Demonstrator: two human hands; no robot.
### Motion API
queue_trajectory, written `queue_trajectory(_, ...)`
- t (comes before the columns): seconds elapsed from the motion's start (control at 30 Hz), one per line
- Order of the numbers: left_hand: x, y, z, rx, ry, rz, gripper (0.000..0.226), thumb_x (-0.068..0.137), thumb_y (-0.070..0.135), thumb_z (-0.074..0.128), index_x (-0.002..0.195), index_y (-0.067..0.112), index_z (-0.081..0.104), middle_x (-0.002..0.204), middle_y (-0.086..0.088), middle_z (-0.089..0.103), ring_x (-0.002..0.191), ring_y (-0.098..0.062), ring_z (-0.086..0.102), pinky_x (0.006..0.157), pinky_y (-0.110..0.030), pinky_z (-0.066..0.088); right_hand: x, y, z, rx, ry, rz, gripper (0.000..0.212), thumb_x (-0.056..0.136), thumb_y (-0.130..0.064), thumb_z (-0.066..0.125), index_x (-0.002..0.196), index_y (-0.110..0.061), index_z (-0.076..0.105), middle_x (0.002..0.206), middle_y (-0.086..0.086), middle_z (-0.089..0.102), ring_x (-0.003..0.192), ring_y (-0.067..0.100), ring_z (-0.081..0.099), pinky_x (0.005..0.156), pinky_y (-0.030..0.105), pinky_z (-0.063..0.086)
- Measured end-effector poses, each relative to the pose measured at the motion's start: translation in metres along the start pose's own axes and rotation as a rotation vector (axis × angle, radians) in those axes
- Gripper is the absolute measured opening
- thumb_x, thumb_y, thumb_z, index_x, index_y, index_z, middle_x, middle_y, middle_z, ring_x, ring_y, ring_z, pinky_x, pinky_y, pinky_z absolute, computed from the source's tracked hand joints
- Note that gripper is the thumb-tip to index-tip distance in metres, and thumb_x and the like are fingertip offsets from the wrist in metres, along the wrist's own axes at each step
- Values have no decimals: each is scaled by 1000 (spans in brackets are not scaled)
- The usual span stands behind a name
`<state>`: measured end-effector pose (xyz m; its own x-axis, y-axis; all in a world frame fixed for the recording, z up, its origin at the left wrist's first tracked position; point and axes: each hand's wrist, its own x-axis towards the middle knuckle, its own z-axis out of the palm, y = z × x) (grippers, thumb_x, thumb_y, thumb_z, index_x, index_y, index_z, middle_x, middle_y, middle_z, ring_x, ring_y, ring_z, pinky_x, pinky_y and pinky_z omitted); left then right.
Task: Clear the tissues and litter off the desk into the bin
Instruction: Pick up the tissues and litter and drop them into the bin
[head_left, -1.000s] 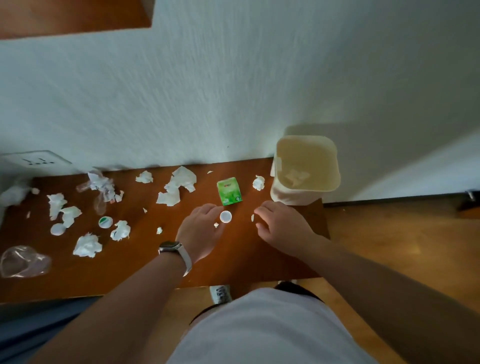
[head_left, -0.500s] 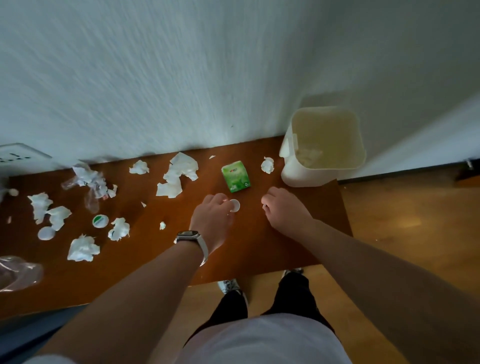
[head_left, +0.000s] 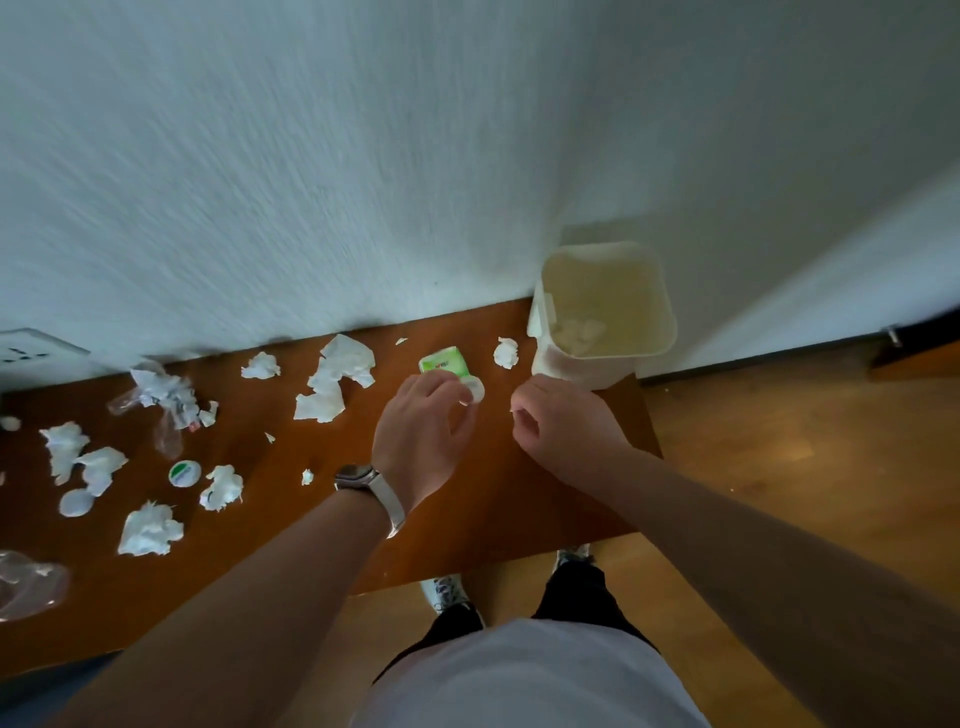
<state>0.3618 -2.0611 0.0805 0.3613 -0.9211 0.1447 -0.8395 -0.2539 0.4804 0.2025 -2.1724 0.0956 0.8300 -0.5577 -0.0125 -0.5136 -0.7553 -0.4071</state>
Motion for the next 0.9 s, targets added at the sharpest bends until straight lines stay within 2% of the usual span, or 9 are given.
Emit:
queue_trajectory(0.1,26,27,-14,-62,73,63,11,85,21,71,95,15,68,107,-3,66,97,-20,59,72,-28,49,3,11,-40,-14,138,39,6,87,-22,57,81,-23,55,77,-11,51,64,6,47,54,16,38)
queue_trajectory(0.2,53,56,-18,-65,72,111,10,87,23,67,95,17,66,108,-1,66,98,-19,59,77,-29,49,7,35,-74,-35,224,117,8,90,-22,55,82,-21,53,79,-9,51,66,9,48,56,22,42)
queue_trajectory(0.3,75,82,-13,-41,51,163,12,86,24,66,96,17,66,108,0,66,99,-20,58,80,-30,49,10,61,-94,-44,215,197,8,92,-25,51,83,-23,51,80,-8,50,68,10,48,59,28,44)
queue_trajectory(0.37,85,95,-7,-30,35,206,14,86,23,66,97,15,67,106,-1,66,97,-22,59,77,-36,52,10,74,-97,-58,192,218,7,93,-27,51,89,-23,54,85,-9,53,72,9,50,61,25,41)
queue_trajectory(0.43,91,102,0,-12,15,234,19,86,25,65,102,13,66,108,-3,66,98,-24,59,78,-40,52,8,82,-97,-71,176,215,15,93,-30,50,99,-19,59,93,-6,57,77,10,51,65,25,39)
queue_trajectory(0.6,92,99,7,28,-5,193,43,88,37,59,124,15,53,124,-4,57,110,-23,53,88,-38,46,1,86,-98,-77,164,100,29,93,-32,47,112,-13,58,113,3,60,101,21,54,87,37,41)
queue_trajectory(0.77,80,64,1,73,-12,88,40,90,38,55,125,18,53,124,-2,57,112,-21,52,88,-38,49,-2,56,-90,-71,211,-63,30,91,-30,50,114,-13,58,120,4,59,110,21,53,96,37,40)
queue_trajectory(0.9,67,25,-1,129,-24,4,42,93,40,53,128,16,53,126,-2,58,114,-20,53,86,-29,43,-4,21,-69,45,157,-185,30,94,-33,47,118,-16,54,123,2,57,115,16,50,98,33,38)
